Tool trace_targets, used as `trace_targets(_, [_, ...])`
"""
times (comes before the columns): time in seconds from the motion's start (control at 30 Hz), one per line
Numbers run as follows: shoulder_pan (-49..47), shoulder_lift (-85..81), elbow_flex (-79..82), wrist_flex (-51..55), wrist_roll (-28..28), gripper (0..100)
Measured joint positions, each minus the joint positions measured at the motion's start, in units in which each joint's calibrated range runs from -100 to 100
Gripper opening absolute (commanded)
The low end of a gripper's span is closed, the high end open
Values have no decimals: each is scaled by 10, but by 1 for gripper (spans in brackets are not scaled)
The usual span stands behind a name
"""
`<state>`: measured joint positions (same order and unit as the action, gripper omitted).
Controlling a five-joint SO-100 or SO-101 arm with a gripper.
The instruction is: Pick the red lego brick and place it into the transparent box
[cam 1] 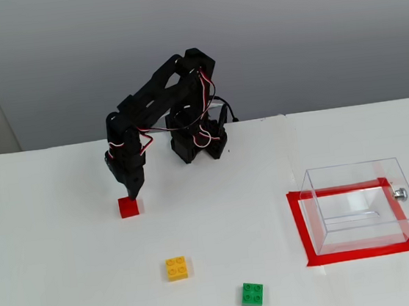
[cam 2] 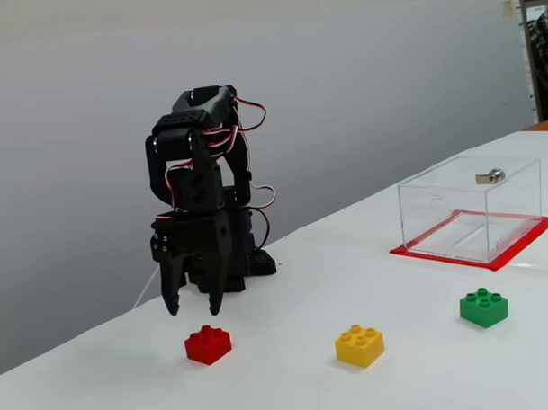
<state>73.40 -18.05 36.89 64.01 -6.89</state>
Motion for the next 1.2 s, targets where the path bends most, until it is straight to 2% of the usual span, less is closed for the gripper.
trace_targets(0.27, [-5,0,1,-53,0,26])
trace_targets(1.2, [-71,65,1,-54,-2,26])
